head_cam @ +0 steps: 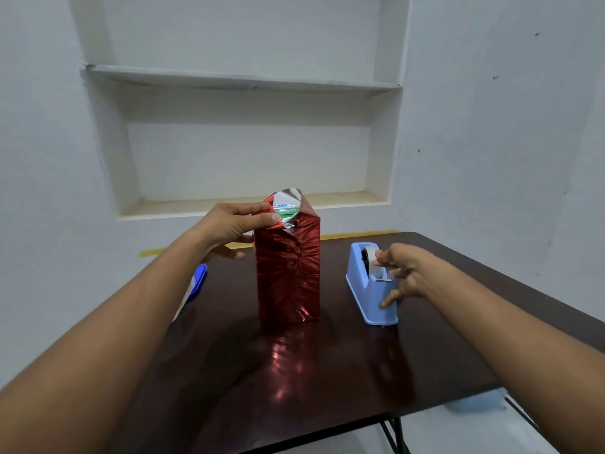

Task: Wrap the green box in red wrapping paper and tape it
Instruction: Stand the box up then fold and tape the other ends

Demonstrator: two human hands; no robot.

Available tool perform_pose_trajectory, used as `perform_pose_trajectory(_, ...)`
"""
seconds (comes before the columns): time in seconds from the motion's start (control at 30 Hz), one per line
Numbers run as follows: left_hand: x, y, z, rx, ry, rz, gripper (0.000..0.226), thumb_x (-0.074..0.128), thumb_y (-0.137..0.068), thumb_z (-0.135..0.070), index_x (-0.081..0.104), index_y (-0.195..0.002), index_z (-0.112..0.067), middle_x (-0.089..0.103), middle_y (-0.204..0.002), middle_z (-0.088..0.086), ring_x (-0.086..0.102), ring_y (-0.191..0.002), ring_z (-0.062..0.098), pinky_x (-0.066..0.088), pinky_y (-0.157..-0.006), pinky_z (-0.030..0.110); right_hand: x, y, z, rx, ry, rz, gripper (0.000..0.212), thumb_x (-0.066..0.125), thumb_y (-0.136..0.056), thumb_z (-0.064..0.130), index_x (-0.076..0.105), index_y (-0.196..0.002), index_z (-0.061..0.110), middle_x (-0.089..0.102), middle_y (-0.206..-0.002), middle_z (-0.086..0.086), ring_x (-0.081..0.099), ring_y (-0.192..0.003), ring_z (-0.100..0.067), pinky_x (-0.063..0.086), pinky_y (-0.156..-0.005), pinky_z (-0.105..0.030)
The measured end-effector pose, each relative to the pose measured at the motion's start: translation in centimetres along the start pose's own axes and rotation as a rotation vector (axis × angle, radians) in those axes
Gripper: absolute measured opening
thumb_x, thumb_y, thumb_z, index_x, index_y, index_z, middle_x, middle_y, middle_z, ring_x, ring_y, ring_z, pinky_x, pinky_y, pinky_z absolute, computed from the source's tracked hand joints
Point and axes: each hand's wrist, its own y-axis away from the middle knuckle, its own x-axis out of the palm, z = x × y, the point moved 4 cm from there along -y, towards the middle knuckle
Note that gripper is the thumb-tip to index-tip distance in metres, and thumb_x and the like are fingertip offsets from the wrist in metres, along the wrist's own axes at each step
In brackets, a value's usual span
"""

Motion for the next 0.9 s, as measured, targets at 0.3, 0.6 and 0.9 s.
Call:
perform_pose_trajectory(0.3, -0.1, 0.0, -0.1, -0.003, -0.006, 0.005, 0.042, 0.088, -0.071, -0.051, 0.077, -0.111, -0.047, 0.079, -0.101, -0.014, 0.073, -0.101, 0.018, 0.057, -0.072, 0.037, -0.2, 0.3, -2.5, -0.169, -0.199, -0.115, 0.021, 0.060, -0.087, 0.002, 0.071, -0.105, 0.004, 0.067, -0.119, -0.013, 0.061, -0.104, -0.039, 0.058, -0.059, -0.065)
perform_pose_trajectory(0.6, 0.1, 0.3, -0.2, -0.005, -0.001, 0.007, 0.044, 0.089, -0.071, -0.049, 0.077, -0.113, -0.045, 0.079, -0.104, -0.012, 0.074, -0.101, 0.019, 0.057, -0.070, 0.037, -0.3, 0.2, -4.2, -0.180, -0.286, -0.107, 0.038, 0.062, -0.076, -0.005, 0.067, -0.113, -0.005, 0.065, -0.112, -0.016, 0.062, -0.099, -0.033, 0.060, -0.073, -0.058)
perform_pose_trajectory(0.9, -0.1, 0.3, -0.1, 0.001, 0.002, 0.015, 0.048, 0.089, -0.068, -0.052, 0.077, -0.115, -0.045, 0.079, -0.106, -0.012, 0.074, -0.099, 0.019, 0.058, -0.073, 0.039, -0.9, -1.1, -6.6, -0.198, -0.161, -0.221, 0.043, 0.083, -0.073, 0.007, 0.069, -0.113, 0.002, 0.065, -0.114, -0.013, 0.067, -0.098, -0.030, 0.065, -0.068, -0.050)
